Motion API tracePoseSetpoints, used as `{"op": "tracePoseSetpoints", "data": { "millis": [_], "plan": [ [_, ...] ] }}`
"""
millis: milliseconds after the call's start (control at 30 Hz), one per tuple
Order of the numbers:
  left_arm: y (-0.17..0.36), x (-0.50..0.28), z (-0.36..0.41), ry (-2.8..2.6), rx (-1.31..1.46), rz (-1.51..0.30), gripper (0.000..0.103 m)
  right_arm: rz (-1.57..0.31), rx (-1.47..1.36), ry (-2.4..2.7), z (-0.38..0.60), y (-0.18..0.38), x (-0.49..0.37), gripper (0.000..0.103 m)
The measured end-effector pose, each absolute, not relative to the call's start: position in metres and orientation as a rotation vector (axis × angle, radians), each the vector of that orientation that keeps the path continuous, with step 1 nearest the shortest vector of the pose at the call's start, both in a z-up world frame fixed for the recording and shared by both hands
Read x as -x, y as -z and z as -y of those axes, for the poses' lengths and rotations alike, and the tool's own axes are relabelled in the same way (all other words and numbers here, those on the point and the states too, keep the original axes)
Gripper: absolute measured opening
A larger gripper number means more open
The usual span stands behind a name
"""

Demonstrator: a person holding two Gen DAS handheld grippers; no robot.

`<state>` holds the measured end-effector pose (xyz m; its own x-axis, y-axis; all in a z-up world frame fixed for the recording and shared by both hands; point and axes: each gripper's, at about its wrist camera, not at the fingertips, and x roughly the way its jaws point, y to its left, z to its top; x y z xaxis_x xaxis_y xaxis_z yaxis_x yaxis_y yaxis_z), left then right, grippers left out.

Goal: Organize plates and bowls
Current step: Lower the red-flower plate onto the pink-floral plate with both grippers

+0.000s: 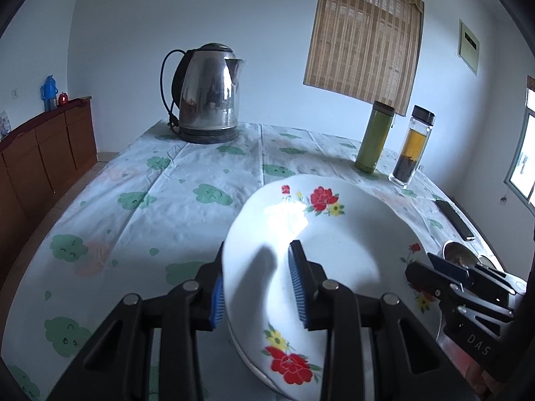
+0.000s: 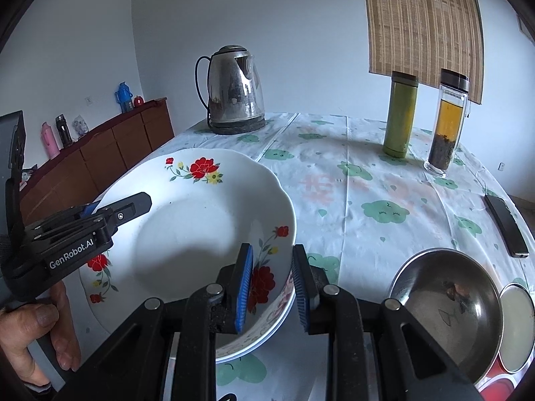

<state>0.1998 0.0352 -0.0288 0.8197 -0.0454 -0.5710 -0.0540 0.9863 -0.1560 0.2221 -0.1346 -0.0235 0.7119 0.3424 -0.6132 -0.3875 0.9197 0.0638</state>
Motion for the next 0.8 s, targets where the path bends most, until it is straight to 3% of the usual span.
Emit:
{"op": "tracePoseSetpoints", "data": {
  "millis": [800],
  "plan": [
    [0.045, -0.207, -0.027, 0.004, 0.125, -0.654, 0.032, -0.710, 0.062, -0.370, 0.139, 0.035, -0.231, 0.025]
  ]
}}
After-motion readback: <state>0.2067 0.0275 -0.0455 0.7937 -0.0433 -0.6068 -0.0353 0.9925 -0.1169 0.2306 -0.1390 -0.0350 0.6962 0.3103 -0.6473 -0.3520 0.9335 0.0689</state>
